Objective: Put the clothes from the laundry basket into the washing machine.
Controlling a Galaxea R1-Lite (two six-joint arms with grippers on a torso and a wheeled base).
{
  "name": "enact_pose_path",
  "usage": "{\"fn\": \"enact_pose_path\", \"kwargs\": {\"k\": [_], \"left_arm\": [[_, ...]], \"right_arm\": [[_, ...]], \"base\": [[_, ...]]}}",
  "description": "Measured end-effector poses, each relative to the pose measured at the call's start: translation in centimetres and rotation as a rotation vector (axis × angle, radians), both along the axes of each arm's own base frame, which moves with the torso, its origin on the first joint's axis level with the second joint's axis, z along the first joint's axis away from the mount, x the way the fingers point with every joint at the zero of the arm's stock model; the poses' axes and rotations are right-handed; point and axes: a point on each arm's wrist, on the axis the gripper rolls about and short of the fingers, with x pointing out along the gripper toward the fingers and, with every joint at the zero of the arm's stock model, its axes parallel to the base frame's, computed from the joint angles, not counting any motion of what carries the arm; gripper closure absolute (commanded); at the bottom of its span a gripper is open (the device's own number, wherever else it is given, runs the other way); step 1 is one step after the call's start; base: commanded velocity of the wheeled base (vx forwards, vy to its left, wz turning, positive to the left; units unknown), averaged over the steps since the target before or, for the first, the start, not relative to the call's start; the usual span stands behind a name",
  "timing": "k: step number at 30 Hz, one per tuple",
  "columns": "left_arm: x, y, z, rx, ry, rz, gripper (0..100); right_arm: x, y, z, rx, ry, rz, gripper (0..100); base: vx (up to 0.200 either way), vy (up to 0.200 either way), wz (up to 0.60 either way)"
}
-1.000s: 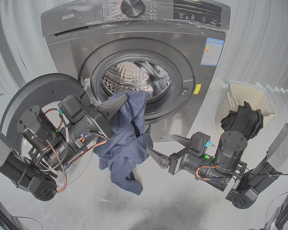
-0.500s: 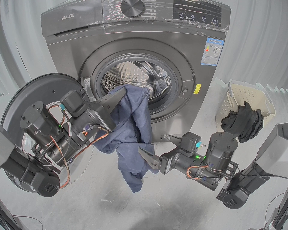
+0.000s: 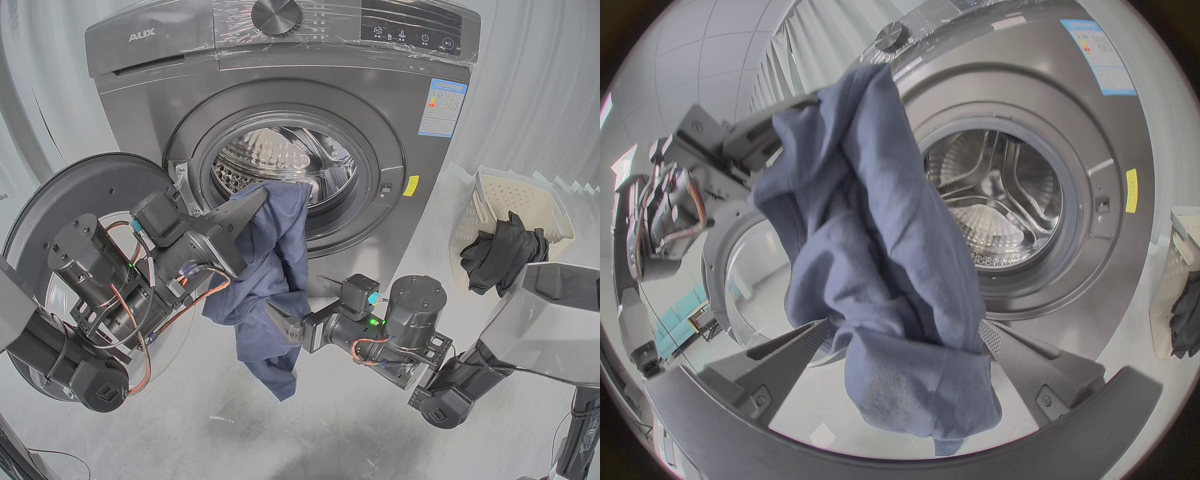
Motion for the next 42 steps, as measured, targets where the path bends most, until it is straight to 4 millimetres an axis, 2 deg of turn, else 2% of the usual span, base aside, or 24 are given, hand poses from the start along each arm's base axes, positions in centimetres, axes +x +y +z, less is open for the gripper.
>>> {"fn": "enact_pose_path", "kwargs": {"k": [7,15,19,29,33,42], "left_arm": [[0.3,0.0,-0.1,-0.004,0.003,0.019,100],[0.9,0.0,0.5,-0.032,-0.014,0.058,100],[1.1,-0.1,0.7,-0.037,-0.018,0.063,100],[1.2,-0.1,0.5,-0.035,-0.014,0.063,100],[1.2,-0.1,0.5,-0.035,-0.013,0.064,100],[1.2,-0.1,0.6,-0.038,-0.017,0.063,100]], "right_arm": [[-0.8,1.0,-2.5,-0.046,0.043,0.036,0],[-4.6,1.2,-5.3,-0.138,0.13,0.114,0],[-5.2,1.1,-5.6,-0.149,0.14,0.125,0],[-3.2,1.8,-3.2,-0.07,0.063,0.098,0],[-1.7,1.7,-2.4,-0.051,0.024,0.074,0],[0.7,1.6,-3.4,-0.059,0.01,0.047,0]], "base": [[0.0,0.0,0.0],[0.0,0.0,0.0],[0.0,0.0,0.0],[0.0,0.0,0.0],[0.0,0.0,0.0],[0.0,0.0,0.0]]}}
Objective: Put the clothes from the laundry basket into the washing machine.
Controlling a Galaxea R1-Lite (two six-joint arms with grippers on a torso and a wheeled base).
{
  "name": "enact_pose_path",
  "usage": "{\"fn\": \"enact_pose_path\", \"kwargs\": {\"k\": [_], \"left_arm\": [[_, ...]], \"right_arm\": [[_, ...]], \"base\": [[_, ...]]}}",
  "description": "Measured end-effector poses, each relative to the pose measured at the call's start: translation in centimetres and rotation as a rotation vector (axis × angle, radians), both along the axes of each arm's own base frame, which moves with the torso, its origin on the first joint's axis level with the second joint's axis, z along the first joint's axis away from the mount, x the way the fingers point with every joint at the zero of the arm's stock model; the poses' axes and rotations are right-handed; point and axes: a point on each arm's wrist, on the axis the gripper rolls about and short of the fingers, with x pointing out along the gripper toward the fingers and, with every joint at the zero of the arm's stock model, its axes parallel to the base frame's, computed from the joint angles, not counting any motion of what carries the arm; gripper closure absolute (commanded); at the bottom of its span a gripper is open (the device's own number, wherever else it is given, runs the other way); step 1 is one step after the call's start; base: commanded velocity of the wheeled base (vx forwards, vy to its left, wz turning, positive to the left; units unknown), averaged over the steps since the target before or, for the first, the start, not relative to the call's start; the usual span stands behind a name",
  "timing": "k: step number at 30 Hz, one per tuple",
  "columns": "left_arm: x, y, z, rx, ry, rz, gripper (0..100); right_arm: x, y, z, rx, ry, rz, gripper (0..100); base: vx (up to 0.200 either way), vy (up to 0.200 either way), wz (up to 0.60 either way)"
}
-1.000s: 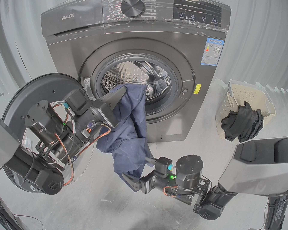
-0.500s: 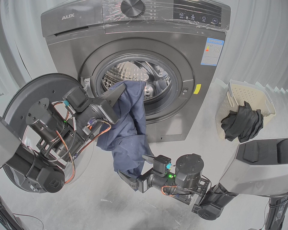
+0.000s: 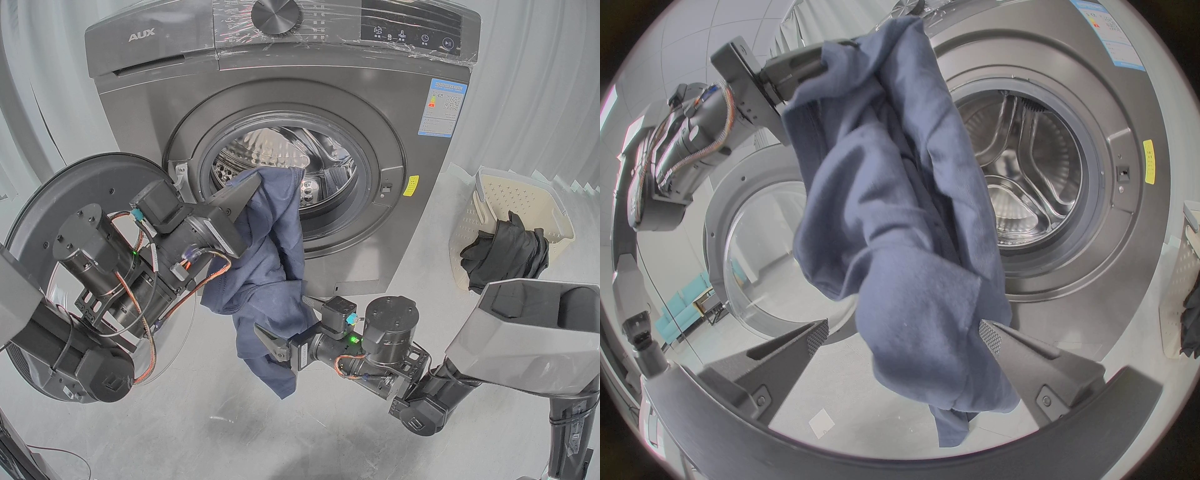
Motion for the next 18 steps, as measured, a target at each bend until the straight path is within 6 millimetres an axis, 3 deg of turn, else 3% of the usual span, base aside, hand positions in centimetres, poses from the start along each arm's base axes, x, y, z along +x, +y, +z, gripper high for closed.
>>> {"fn": "enact_pose_path", "kwargs": {"k": [7,8,18], "left_arm": [[-0.1,0.0,0.2,-0.003,-0.004,0.0,100],[-0.1,0.0,0.2,-0.004,-0.005,0.0,100],[0.1,0.1,0.0,-0.006,0.004,0.0,100]], "right_arm": [[1.1,0.8,-1.0,0.003,-0.006,-0.006,0],[1.2,0.9,-1.0,0.005,-0.008,-0.006,100],[1.6,0.4,-0.5,0.013,-0.017,-0.031,100]], "base": [[0.0,0.0,0.0],[0.0,0.0,0.0],[0.0,0.0,0.0]]}}
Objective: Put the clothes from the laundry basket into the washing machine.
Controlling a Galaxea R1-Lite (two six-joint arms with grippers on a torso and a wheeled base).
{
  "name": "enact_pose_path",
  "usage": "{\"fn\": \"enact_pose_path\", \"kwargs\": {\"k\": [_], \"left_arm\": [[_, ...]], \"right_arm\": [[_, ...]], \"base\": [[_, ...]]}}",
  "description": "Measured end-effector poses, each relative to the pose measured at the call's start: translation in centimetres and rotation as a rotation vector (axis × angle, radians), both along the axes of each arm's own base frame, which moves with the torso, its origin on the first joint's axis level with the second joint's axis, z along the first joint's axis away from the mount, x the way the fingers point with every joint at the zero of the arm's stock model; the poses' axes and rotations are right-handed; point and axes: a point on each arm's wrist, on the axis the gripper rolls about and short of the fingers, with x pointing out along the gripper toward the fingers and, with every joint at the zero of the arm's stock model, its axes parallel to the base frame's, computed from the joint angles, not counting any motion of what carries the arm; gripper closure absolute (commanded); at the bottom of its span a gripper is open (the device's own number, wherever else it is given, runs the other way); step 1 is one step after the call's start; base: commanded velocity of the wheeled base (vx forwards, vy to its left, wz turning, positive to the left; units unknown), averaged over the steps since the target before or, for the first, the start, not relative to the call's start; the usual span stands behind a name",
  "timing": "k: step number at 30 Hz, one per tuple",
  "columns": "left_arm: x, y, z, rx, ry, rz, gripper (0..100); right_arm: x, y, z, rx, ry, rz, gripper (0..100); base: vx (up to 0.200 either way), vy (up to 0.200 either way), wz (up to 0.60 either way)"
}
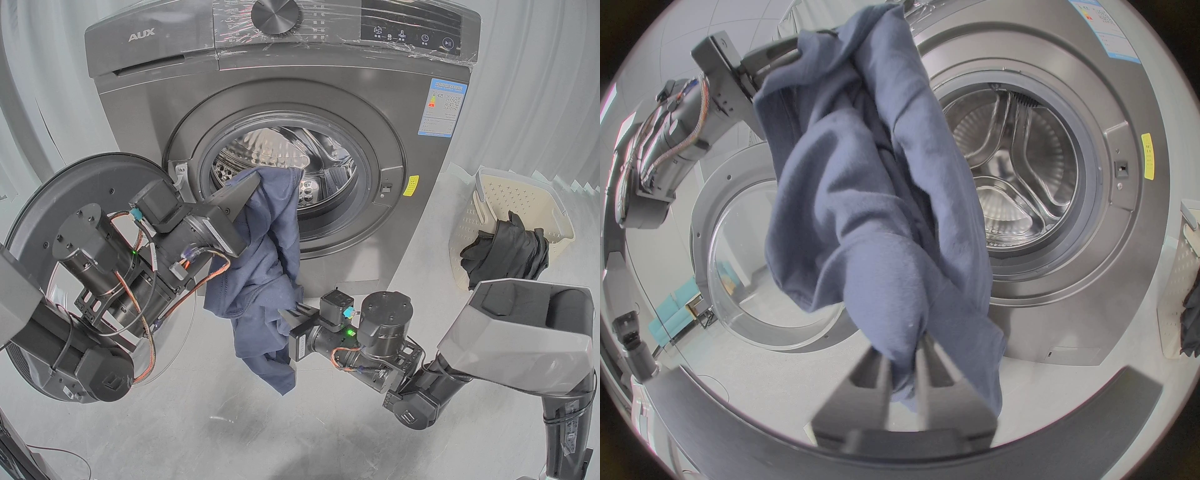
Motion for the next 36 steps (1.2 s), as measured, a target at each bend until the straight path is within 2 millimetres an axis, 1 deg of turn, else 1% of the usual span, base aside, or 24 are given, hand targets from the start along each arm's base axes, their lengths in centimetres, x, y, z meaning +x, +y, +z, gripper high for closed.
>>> {"fn": "enact_pose_path", "kwargs": {"k": [5,7,11,16,18,21,24,27,34,36], "left_arm": [[0.3,0.3,-0.2,0.003,0.007,0.013,100],[0.5,0.4,-0.3,0.003,0.009,0.019,100],[0.8,0.7,-0.4,0.001,0.014,0.029,100],[1.3,1.2,-0.6,-0.001,0.024,0.048,100],[1.5,1.4,-0.8,0.0,0.03,0.057,100],[1.8,1.5,-1.0,0.0,0.039,0.071,100],[1.8,1.6,-1.3,0.002,0.049,0.079,100],[1.7,1.6,-1.6,0.007,0.058,0.075,100],[1.2,1.6,-2.5,0.034,0.09,0.064,100],[1.1,1.6,-2.6,0.038,0.094,0.063,100]], "right_arm": [[-1.1,-1.4,1.6,0.0,0.001,-0.005,100],[-1.8,-2.3,2.4,-0.003,0.003,-0.01,100],[-3.1,-5.1,3.7,-0.019,0.014,-0.041,100],[-3.8,-9.7,6.0,-0.005,0.0,-0.117,100],[-4.3,-11.2,7.0,0.012,-0.019,-0.129,100],[-4.9,-12.5,8.3,0.045,-0.04,-0.139,100],[-5.5,-13.3,9.8,0.103,-0.078,-0.142,100],[-5.7,-13.8,11.1,0.151,-0.126,-0.15,100],[-4.6,-14.8,14.0,0.237,-0.226,-0.198,100],[-4.3,-15.1,14.5,0.253,-0.24,-0.212,100]], "base": [[0.0,0.0,0.0],[0.0,0.0,0.0],[0.0,0.0,0.0],[0.0,0.0,0.0],[0.0,0.0,0.0],[0.0,0.0,0.0],[0.0,0.0,0.0],[0.0,0.0,0.0],[0.0,0.0,0.0],[0.0,0.0,0.0]]}}
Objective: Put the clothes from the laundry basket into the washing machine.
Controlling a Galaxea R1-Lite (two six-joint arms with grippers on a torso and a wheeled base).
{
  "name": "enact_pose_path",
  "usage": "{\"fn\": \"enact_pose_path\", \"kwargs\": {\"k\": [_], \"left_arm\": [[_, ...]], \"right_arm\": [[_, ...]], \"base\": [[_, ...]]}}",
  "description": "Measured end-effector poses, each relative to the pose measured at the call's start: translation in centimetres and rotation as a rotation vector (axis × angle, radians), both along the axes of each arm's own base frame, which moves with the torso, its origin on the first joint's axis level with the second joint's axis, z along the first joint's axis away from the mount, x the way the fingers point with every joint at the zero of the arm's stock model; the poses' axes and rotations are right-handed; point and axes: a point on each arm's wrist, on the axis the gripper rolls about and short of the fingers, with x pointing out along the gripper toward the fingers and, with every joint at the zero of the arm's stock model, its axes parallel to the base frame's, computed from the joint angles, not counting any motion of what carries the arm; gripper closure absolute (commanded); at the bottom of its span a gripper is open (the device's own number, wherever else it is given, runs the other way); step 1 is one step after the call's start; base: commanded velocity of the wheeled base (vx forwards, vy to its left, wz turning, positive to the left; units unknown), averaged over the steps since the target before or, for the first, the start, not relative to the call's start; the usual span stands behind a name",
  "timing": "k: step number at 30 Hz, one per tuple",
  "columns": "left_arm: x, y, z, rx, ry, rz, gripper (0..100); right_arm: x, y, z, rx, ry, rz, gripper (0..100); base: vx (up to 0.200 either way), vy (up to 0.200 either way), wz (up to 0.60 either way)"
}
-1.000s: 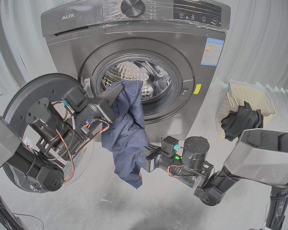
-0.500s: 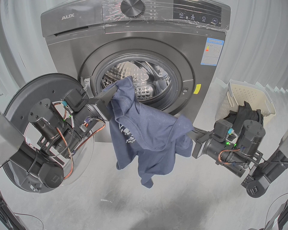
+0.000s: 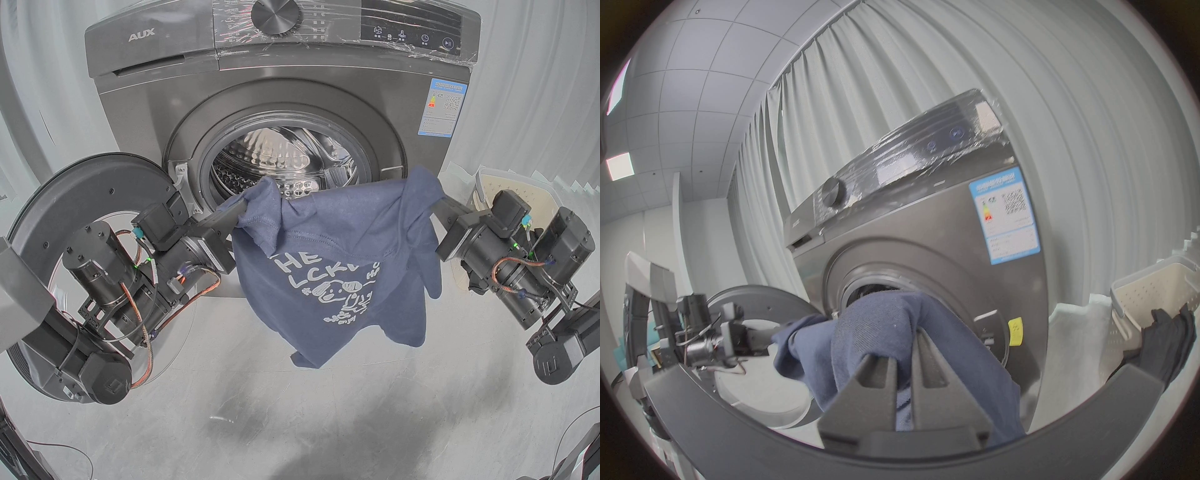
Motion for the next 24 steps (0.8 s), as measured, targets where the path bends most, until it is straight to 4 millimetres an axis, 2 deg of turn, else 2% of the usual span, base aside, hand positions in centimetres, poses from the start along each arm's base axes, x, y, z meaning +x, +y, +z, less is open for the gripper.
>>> {"fn": "enact_pose_path", "kwargs": {"k": [5,12,24], "left_arm": [[-0.1,0.2,-0.3,0.007,0.009,0.003,100],[-0.1,0.6,0.0,0.0,0.002,0.016,100],[-0.1,1.2,0.8,-0.013,-0.017,0.037,100]], "right_arm": [[0.7,-1.2,0.6,0.016,-0.02,-0.046,100],[1.9,-3.0,0.3,0.01,-0.013,-0.117,100],[2.6,-3.0,-0.9,-0.003,0.019,-0.125,100]], "base": [[0.0,0.0,0.0],[0.0,0.0,0.0],[0.0,0.0,0.0]]}}
